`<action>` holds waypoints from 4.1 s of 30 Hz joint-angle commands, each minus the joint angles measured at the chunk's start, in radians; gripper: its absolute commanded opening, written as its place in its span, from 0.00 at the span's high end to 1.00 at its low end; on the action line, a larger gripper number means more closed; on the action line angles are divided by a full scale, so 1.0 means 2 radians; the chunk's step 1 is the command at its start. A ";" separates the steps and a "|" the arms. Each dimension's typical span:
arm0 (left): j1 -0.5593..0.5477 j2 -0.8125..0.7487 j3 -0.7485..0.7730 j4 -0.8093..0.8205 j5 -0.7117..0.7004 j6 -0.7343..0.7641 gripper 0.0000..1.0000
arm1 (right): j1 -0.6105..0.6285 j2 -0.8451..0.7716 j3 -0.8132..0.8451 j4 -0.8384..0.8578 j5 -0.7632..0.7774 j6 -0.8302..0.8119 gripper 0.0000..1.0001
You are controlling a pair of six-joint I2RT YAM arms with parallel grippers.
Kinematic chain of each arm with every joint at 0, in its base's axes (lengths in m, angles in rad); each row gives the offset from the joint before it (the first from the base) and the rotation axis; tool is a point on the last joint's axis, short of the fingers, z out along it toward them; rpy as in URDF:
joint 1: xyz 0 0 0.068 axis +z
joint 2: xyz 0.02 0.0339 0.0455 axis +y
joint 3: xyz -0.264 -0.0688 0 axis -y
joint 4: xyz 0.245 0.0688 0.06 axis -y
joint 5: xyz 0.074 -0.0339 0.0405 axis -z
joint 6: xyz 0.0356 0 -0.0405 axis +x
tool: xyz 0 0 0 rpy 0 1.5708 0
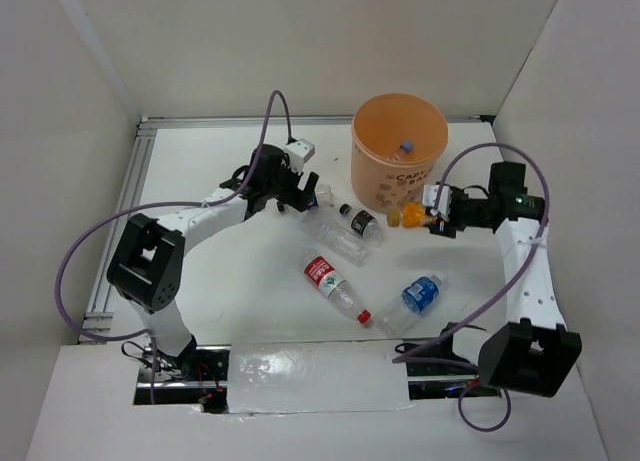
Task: Put the plastic bottles in the bin
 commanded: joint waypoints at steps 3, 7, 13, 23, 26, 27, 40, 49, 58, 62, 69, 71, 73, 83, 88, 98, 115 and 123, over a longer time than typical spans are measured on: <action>-0.001 0.037 0.033 0.036 0.004 0.045 0.00 | 0.016 -0.031 0.109 0.039 -0.124 0.129 0.71; -0.001 0.063 0.048 0.041 0.004 0.056 0.00 | 0.036 -0.052 0.121 0.285 -0.112 0.366 0.71; -0.001 0.106 0.063 0.046 -0.002 0.056 0.00 | 0.089 0.056 0.201 0.372 0.010 0.423 0.64; -0.001 0.152 0.085 0.045 -0.002 0.046 0.16 | 0.099 0.119 0.250 0.349 0.042 0.448 0.00; -0.001 0.166 0.099 0.029 0.004 0.042 0.37 | 0.099 0.088 0.226 0.349 0.037 0.468 0.00; -0.001 0.166 0.106 0.029 0.004 0.042 0.50 | 0.099 0.080 0.220 0.340 0.032 0.468 0.00; -0.001 0.012 0.079 0.039 0.030 0.027 1.00 | 0.070 -0.037 0.074 0.234 -0.042 0.443 0.04; -0.005 -0.032 0.176 0.062 0.091 -0.046 1.00 | 0.056 -0.057 0.035 0.171 -0.035 0.381 0.06; -0.044 0.070 0.334 0.171 0.146 -0.176 1.00 | 0.056 -0.067 -0.040 0.119 0.017 0.325 0.85; -0.060 0.139 0.401 0.171 0.151 -0.208 1.00 | 0.056 -0.078 -0.066 0.096 0.021 0.266 0.17; -0.082 0.196 0.452 0.156 0.134 -0.224 0.55 | 0.056 -0.126 -0.121 0.048 -0.009 0.111 0.01; -0.087 0.196 0.452 0.151 0.129 -0.224 0.31 | 0.056 -0.126 -0.126 0.026 -0.013 0.075 0.01; -0.087 0.196 0.463 0.145 0.118 -0.224 0.20 | 0.056 -0.120 -0.138 0.007 -0.013 0.019 0.01; -0.087 0.001 0.273 0.073 0.058 -0.175 0.01 | 0.083 -0.055 -0.170 -0.088 0.055 -0.193 0.02; -0.087 -0.172 0.014 0.025 -0.002 -0.189 0.01 | 0.105 -0.041 -0.182 -0.136 0.101 -0.273 0.03; -0.153 -0.350 -0.238 -0.027 -0.115 -0.417 0.01 | 0.181 -0.006 -0.249 -0.046 0.150 -0.255 0.09; -0.179 -0.256 -0.206 -0.109 -0.122 -0.619 0.01 | 0.198 -0.005 0.118 0.028 -0.047 0.127 0.71; -0.196 -0.204 -0.201 -0.102 -0.111 -0.636 0.01 | 0.198 0.025 0.214 0.335 -0.010 0.422 0.65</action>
